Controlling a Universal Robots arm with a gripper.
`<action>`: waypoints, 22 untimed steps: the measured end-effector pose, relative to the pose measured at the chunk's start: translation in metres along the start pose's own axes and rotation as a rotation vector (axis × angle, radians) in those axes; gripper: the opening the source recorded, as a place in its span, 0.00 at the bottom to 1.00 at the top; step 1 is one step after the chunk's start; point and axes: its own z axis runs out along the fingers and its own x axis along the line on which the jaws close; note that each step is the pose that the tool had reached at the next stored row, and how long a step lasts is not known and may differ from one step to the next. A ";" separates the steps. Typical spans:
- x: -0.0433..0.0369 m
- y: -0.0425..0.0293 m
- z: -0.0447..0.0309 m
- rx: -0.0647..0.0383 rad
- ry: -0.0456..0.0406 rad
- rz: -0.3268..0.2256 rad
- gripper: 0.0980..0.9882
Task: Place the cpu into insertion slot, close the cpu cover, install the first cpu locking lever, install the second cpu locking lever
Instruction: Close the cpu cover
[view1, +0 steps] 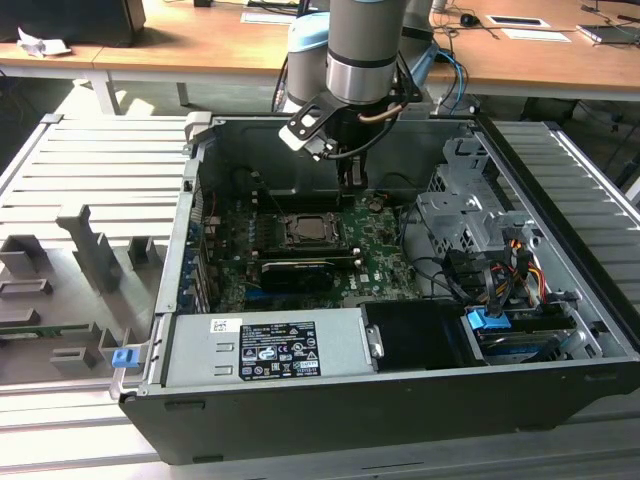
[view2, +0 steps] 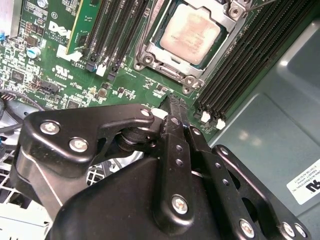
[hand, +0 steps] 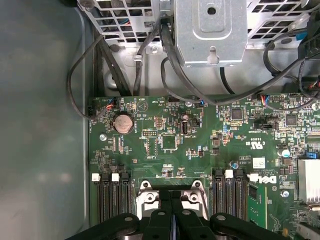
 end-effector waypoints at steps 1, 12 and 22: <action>0.0000 -0.0005 0.0000 0.000 0.0000 0.000 0.01; -0.0003 -0.0089 0.0020 0.000 0.0001 0.000 0.01; -0.0008 -0.0257 0.0065 0.000 0.0001 0.000 0.01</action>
